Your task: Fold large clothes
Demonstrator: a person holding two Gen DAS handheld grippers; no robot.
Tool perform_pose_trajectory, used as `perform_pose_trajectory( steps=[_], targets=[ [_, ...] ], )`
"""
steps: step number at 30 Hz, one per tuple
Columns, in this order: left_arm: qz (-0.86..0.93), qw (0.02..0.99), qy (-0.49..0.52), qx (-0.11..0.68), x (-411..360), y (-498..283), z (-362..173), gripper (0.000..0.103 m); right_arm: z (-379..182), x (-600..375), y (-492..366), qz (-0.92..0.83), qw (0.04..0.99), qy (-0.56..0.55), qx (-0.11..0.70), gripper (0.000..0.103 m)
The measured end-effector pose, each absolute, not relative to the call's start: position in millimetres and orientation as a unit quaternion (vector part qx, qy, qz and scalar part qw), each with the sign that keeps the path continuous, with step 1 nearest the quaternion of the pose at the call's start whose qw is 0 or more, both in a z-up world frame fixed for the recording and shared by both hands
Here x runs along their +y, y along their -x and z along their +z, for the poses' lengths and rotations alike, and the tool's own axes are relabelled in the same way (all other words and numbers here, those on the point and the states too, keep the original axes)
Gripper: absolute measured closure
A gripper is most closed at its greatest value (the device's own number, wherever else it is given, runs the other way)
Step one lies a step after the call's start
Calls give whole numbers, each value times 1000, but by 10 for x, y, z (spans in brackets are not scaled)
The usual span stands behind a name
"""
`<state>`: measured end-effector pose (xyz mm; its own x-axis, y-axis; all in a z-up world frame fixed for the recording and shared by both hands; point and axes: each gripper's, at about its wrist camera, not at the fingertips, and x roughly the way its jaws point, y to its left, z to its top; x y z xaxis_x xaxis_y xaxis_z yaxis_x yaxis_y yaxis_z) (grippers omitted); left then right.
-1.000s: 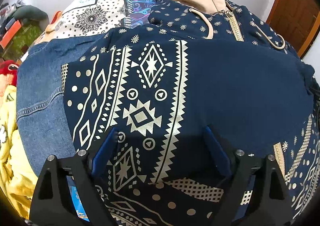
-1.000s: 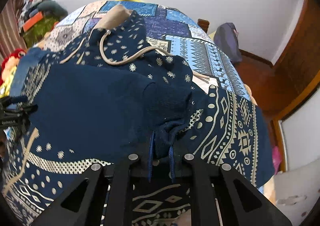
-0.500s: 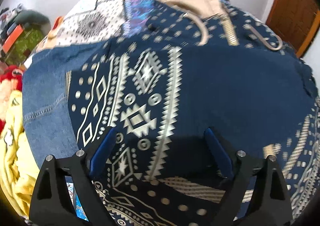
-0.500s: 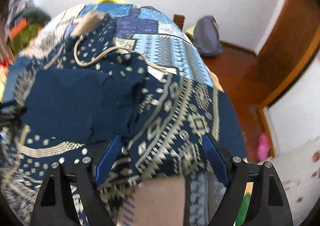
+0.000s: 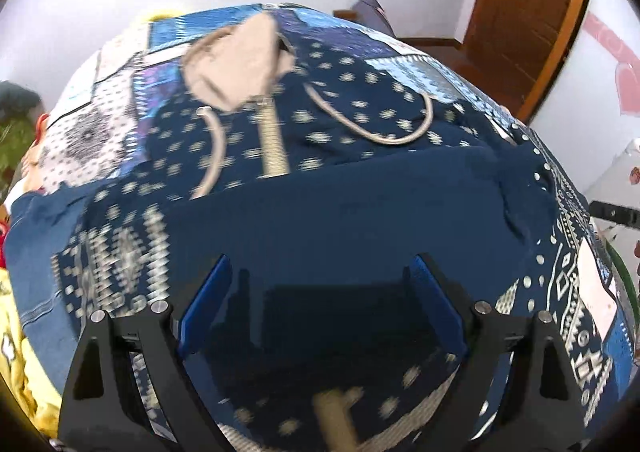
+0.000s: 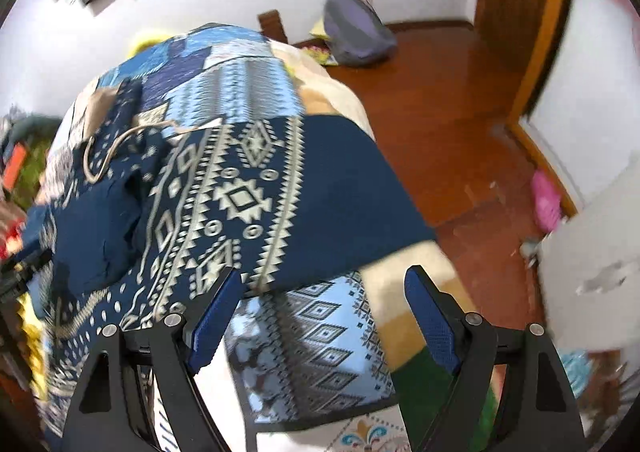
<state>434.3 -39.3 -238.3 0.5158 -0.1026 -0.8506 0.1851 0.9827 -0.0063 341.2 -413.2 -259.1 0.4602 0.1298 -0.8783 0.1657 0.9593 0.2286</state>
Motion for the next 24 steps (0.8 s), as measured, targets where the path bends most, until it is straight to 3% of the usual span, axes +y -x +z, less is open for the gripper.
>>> perform_pose_trajectory(
  steps=[7,10,13,15,18,21,24],
  targets=[
    [-103,867,-61,484,-713,-4496,-2532,12,-2957,-4535,-3616,-9,801,-308,513,21],
    [-104,870,-70,477,-778,-4501,-2541,12,-3042,-4608,-3688,-15,797,-337,501,27],
    [-103,871,-71,474,-799,-4521,-2537,12,-3081,-4610,-3774,-29,801,-340,492,39],
    [-101,872,-70,473,-787,-4505,-2523,12,-3066,-4604,-3853,-40,811,-326,484,60],
    [-97,876,-69,468,-767,-4460,-2474,12,-3009,-4601,-3916,-49,823,-306,476,84],
    [-98,882,-66,457,-718,-4376,-2371,12,-2817,-4552,-3866,-36,838,-302,452,91],
    [-96,888,-63,446,-644,-4295,-2238,12,-2500,-4441,-3772,-29,862,-272,427,92]
  ],
)
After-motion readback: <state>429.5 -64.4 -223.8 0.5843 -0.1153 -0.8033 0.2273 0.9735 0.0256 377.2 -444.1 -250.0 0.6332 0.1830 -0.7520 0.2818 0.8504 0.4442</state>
